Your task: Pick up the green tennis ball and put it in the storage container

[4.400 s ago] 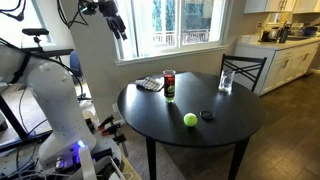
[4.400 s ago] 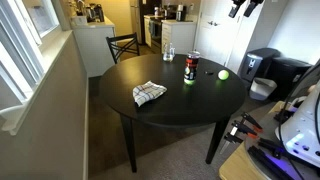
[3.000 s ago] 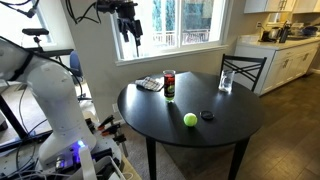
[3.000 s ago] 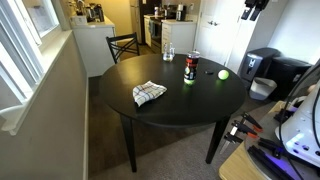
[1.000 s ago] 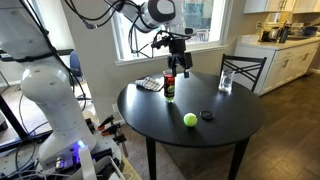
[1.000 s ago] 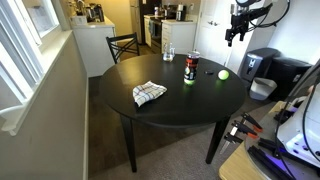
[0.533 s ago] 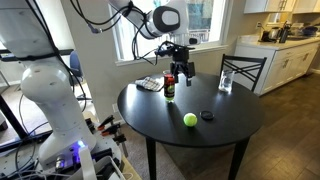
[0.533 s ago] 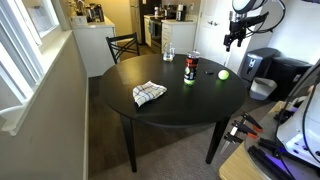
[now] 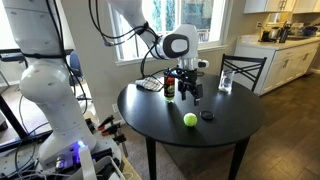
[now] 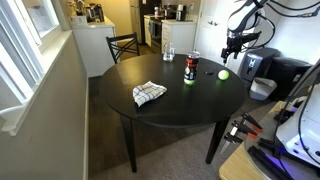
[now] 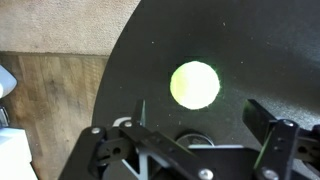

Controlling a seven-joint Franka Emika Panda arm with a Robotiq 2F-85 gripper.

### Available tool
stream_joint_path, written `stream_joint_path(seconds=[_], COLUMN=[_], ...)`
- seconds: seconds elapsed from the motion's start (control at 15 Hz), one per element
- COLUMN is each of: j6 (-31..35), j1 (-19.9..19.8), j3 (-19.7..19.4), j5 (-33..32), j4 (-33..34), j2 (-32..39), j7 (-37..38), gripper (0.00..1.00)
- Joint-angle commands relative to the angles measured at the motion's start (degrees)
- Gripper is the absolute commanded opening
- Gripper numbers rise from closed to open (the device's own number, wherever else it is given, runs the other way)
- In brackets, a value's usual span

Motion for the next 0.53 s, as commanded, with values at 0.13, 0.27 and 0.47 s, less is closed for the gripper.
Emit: stream_joint_path(seconds=[0.13,0.27,0.47], j6=[2.5,2.1,2.8], j1=[-0.9,-0.9,-0.7], j3=[0.3,0.4,0.2], j5=[4.7,5.8,6.1], j4=[5.2,7.0,8.8], j2=[10.0,12.5,14.8], j7=[1.2,1.2,1.7], gripper=[1.00,1.00,1.00])
